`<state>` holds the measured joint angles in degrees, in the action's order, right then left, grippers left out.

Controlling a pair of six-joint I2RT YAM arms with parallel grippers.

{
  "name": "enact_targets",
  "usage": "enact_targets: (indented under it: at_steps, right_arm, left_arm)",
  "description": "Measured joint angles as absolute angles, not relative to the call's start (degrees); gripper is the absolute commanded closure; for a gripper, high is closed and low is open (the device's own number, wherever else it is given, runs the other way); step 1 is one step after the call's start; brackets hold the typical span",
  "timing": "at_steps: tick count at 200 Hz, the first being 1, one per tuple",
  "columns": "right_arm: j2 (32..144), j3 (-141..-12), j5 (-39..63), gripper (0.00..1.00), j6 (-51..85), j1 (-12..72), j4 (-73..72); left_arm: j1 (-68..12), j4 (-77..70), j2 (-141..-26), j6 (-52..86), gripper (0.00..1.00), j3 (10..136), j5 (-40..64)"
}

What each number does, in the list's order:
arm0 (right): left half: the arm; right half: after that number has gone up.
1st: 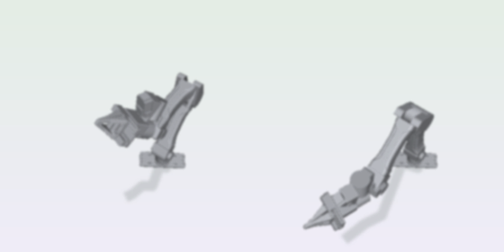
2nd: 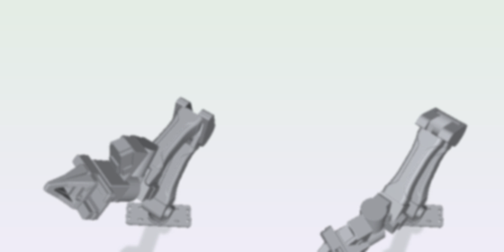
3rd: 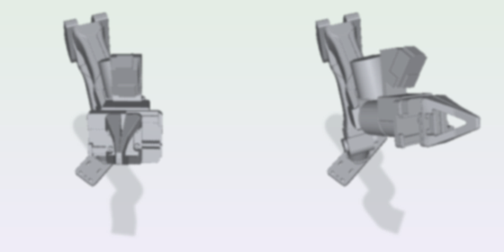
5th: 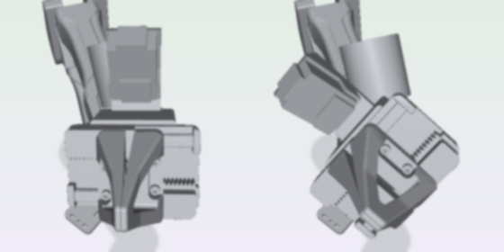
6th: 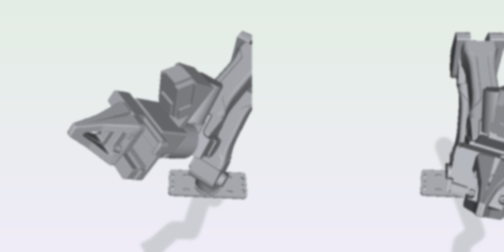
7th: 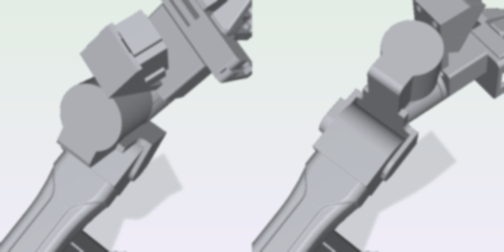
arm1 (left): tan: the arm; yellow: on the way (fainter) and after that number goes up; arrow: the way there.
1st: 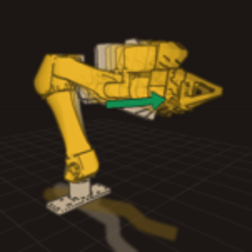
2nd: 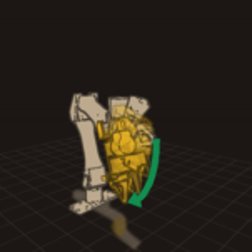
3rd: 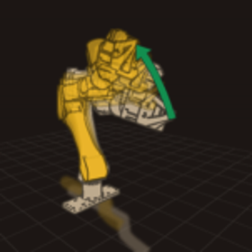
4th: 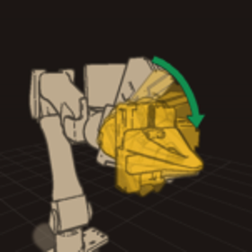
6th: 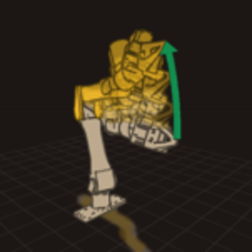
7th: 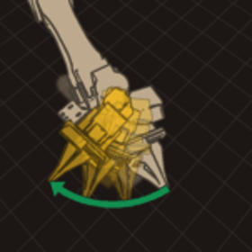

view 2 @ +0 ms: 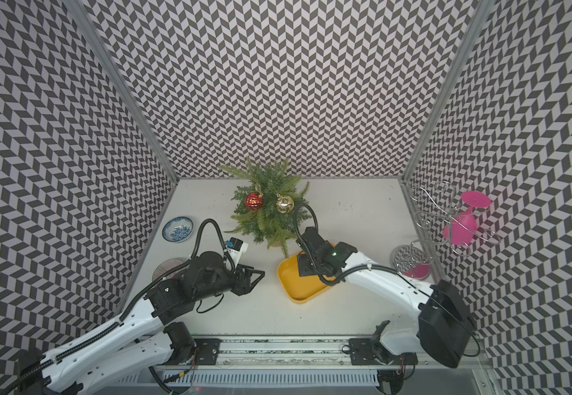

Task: Decorate the small christmas tree with ornaments
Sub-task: Pick up an ornament from the container, then hang an ornament on the christmas tree.

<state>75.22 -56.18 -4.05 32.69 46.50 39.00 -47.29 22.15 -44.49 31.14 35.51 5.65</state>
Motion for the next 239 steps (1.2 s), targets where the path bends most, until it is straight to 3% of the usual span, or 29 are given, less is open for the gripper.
enact_targets:
  at_steps: [54,91,133,178,220,239]
  right_arm:
    - [64.8,-60.6,3.0,0.4,30.0,46.7,39.0]
    - [61.7,-64.1,6.8,0.4,29.3,46.7,38.9]
    - [61.6,-67.0,9.7,0.4,28.7,46.7,39.0]
    - [63.7,-71.7,12.3,0.4,28.5,46.8,39.0]
    - [66.2,-76.1,13.6,0.41,28.5,47.0,39.0]
    - [67.7,-78.4,14.1,0.41,28.5,47.5,39.1]
  left_arm:
    - [-44.5,21.7,-41.5,31.2,0.43,40.5,6.9]
    - [-41.9,19.7,-39.8,31.6,0.49,42.5,9.6]
    - [-39.4,17.4,-38.2,31.7,0.6,43.0,12.9]
    - [-38.6,16.1,-38.1,31.5,0.65,43.1,15.0]
    - [-38.3,15.0,-38.0,31.1,0.66,44.1,15.4]
    - [-37.7,14.3,-37.9,31.1,0.6,44.9,15.2]
